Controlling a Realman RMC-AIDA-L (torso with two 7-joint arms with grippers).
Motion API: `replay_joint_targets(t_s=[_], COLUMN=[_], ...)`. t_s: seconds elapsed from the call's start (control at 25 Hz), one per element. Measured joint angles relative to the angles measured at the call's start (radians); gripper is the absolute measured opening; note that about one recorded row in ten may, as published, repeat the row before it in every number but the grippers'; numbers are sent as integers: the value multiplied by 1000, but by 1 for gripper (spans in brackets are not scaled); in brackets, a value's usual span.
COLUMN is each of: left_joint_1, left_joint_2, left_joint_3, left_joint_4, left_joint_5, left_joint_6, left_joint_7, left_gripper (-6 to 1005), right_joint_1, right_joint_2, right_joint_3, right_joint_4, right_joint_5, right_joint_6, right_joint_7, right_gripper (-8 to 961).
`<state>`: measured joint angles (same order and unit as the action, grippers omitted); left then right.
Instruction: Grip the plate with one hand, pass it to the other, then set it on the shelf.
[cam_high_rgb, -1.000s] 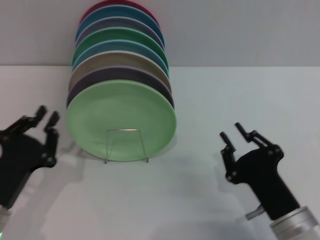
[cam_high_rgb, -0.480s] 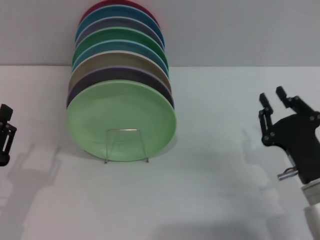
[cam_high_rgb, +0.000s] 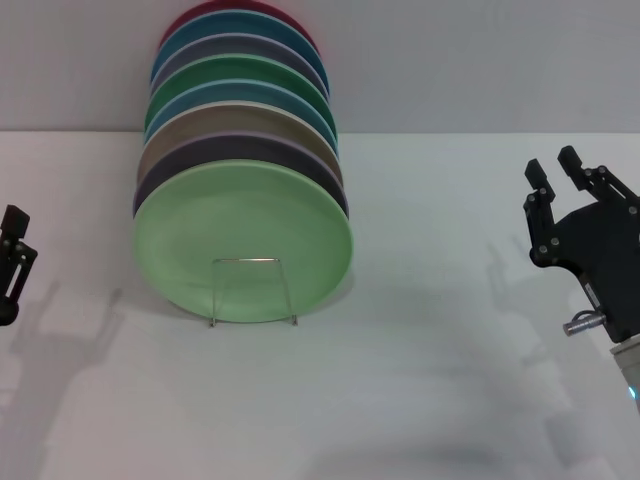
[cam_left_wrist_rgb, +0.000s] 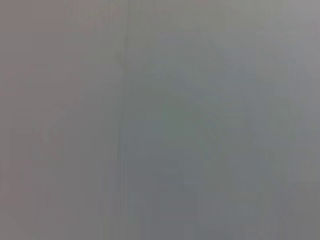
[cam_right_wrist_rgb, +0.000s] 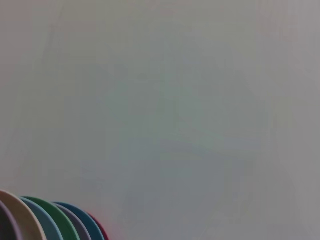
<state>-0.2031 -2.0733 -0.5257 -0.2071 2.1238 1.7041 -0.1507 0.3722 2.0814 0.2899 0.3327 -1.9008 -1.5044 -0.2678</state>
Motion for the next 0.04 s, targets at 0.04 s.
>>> replay_joint_targets(t_s=[0.04], left_joint_1=[0], left_joint_2=[1], left_joint_3=[-6], left_joint_4=[0], left_joint_5=[0], left_joint_6=[0], left_joint_7=[-1], left_gripper=[757], right_joint_1=[1], right_joint_2=[0], right_joint_3=[0], right_joint_4=[0], right_joint_5=[0], right_joint_6=[0], right_joint_7=[0], right_gripper=[282])
